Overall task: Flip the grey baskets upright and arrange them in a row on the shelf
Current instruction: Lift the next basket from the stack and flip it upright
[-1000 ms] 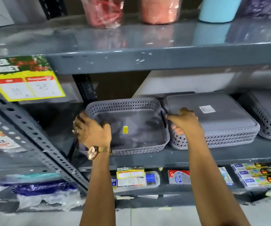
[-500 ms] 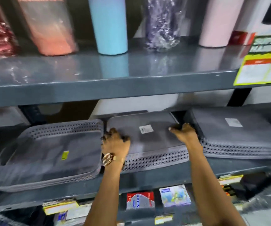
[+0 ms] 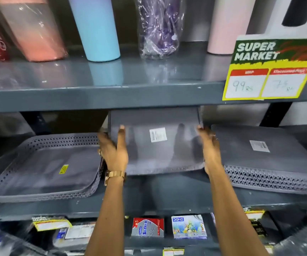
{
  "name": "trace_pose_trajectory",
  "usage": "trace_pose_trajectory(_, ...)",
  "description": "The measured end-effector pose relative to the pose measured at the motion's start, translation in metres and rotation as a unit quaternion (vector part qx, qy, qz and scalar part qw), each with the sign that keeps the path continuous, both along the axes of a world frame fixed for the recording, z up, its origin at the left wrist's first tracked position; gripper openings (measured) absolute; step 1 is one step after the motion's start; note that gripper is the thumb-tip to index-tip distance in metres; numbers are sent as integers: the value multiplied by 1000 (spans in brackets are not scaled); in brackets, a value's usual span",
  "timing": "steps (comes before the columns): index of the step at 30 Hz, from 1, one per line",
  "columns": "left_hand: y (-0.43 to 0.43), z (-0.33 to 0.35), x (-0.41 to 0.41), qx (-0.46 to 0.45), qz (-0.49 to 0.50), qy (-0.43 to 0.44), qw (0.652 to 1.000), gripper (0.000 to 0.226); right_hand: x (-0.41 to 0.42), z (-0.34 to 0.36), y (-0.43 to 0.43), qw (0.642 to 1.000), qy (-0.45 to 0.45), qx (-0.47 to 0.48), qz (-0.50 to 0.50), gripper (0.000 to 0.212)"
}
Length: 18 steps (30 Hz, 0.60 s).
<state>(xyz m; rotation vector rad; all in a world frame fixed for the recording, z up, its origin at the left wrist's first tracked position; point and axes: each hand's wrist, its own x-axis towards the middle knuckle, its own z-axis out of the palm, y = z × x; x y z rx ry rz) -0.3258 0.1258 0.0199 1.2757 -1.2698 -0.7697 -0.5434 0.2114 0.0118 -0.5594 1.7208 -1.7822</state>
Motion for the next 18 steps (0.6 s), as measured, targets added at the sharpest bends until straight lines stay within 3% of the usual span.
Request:
trace_pose_trajectory(4, 12, 16, 2, -27, 22, 112, 993, 59, -11, 16, 8, 994, -77, -75, -12, 43)
trace_pose_trajectory(6, 12, 8, 8, 3, 4, 138, 990, 73, -12, 16, 16, 991, -107, -77, -9, 41)
trace_pose_trajectory(8, 8, -7, 16, 74, -29, 152, 985, 96, -13, 11, 23, 990, -131, -44, -1, 66)
trace_pose_trajectory(10, 15, -16, 24, 129, -41, 149, 980, 104, -12, 5, 28, 989, -145, -7, 14, 72)
trace_pose_trajectory(14, 35, -19, 36, 161, -24, 121, 979, 90, -5, -10, 34, 984, -153, 83, 21, 65)
trace_pose_trajectory(18, 50, -20, 40, 178, 8, 72, 981, 54, 2, -19, 36, 986, -114, 120, -34, 54)
